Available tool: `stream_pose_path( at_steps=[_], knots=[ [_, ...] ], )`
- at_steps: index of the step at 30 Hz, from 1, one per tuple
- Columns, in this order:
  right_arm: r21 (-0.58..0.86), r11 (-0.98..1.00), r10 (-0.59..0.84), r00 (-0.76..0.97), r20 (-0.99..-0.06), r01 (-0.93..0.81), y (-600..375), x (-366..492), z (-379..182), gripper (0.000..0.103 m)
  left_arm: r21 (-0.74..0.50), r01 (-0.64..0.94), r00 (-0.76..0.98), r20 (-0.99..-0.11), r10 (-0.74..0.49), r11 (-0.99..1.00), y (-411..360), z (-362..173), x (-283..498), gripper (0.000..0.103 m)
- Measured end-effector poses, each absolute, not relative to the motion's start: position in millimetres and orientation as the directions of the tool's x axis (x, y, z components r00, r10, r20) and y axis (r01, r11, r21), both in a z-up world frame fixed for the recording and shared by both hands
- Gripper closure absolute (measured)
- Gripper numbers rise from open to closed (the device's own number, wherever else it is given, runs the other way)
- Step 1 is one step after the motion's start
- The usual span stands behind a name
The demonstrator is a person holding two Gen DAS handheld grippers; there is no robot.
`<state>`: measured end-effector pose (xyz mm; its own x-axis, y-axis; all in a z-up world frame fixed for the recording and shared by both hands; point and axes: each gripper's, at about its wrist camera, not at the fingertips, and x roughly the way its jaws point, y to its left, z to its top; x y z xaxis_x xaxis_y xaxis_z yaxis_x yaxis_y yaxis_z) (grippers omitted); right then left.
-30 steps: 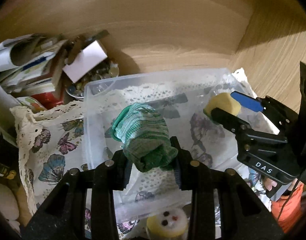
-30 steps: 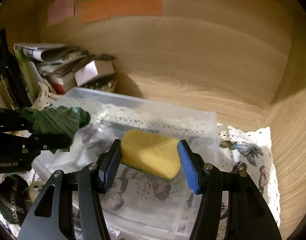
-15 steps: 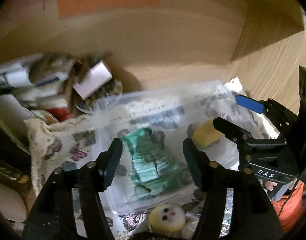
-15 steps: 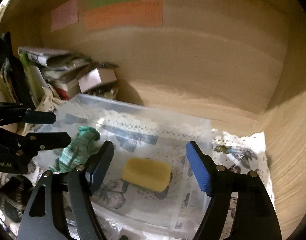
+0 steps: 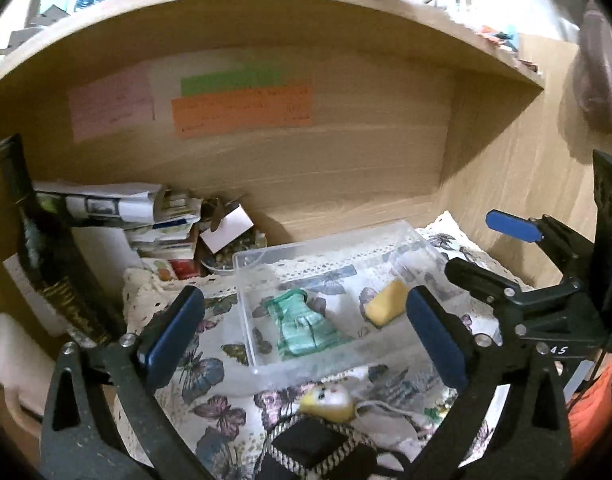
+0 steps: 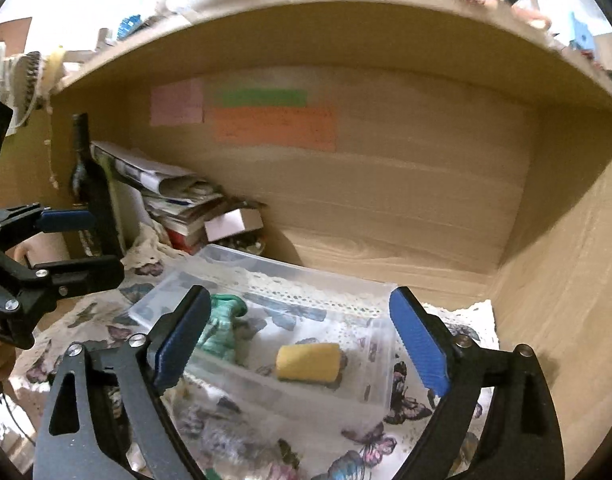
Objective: Organize soft objects
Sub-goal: 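Lift both open grippers away from the clear box, then grasp the black chain-patterned cloth with the left gripper while the right gripper grasps the silver foil bag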
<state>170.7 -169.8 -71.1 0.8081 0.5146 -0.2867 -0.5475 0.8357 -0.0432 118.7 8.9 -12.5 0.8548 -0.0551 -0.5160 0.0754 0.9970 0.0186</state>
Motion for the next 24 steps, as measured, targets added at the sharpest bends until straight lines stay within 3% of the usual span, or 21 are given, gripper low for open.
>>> stream_pose_path(
  at_steps=[8, 19, 24],
  knots=[
    [-0.016, 0.825, 0.531, 0.786, -0.317, -0.565, -171, 147, -97, 0.01, -0.008, 0.07, 0.819, -0.57, -0.062, 0.997, 12, -50, 98, 0.0],
    [0.085, 0.809, 0.549, 0.698, -0.46, -0.581, -168, 156, -155, 0.01, -0.01, 0.052, 0.78, -0.624, -0.046, 0.999, 29, -101, 85, 0.001],
    [0.119, 0.793, 0.566, 0.649, -0.508, -0.598, -164, 164, -167, 0.02, -0.057, 0.078, 0.746, -0.659, -0.096, 0.995, 36, -117, 82, 0.024]
  ],
)
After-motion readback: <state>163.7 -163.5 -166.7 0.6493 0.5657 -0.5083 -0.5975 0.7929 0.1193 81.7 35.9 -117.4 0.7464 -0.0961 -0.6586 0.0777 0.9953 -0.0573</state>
